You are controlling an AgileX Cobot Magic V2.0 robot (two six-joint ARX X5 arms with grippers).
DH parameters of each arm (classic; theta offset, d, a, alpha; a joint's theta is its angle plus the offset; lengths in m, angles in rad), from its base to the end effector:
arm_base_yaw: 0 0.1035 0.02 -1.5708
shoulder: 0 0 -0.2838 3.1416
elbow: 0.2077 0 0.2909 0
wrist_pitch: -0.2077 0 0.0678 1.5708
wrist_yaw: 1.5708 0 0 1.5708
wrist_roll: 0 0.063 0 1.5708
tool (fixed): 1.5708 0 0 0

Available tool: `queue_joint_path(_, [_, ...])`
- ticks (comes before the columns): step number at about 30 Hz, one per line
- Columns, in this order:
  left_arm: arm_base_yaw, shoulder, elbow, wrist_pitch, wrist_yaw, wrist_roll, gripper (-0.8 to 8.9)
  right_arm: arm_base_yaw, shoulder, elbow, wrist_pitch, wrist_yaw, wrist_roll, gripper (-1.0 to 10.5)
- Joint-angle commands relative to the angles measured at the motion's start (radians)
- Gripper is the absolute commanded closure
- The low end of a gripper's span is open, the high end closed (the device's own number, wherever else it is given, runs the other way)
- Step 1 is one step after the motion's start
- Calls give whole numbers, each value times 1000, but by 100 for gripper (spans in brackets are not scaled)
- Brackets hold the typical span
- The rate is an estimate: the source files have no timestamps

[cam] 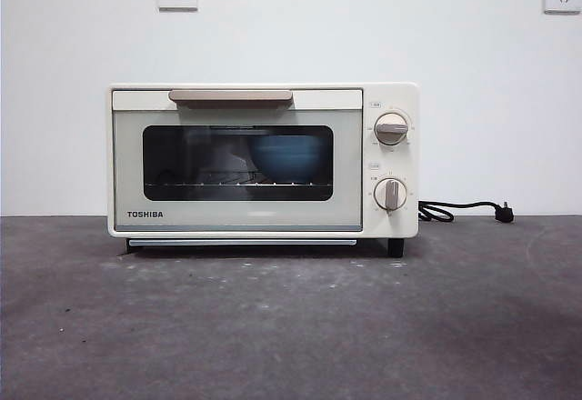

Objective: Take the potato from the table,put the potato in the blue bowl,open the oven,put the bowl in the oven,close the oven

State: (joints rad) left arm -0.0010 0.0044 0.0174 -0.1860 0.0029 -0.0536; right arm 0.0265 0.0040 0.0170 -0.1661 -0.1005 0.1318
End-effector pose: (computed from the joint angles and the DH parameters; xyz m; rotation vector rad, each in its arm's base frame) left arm 0.1489 -0.0003 0.1459 -0.0536 0.1731 0.0007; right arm 0.1488 0.0103 0.1484 0.1370 0.1612 0.1165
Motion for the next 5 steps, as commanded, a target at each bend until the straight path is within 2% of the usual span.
queue_joint_path(1, [3, -2, -11, 2, -2, -6, 818, 2, -2, -10, -8, 2, 8, 942])
queue_joint_path(5, [3, -2, -11, 2, -2, -6, 818, 2, -2, -10, -8, 2, 8, 942])
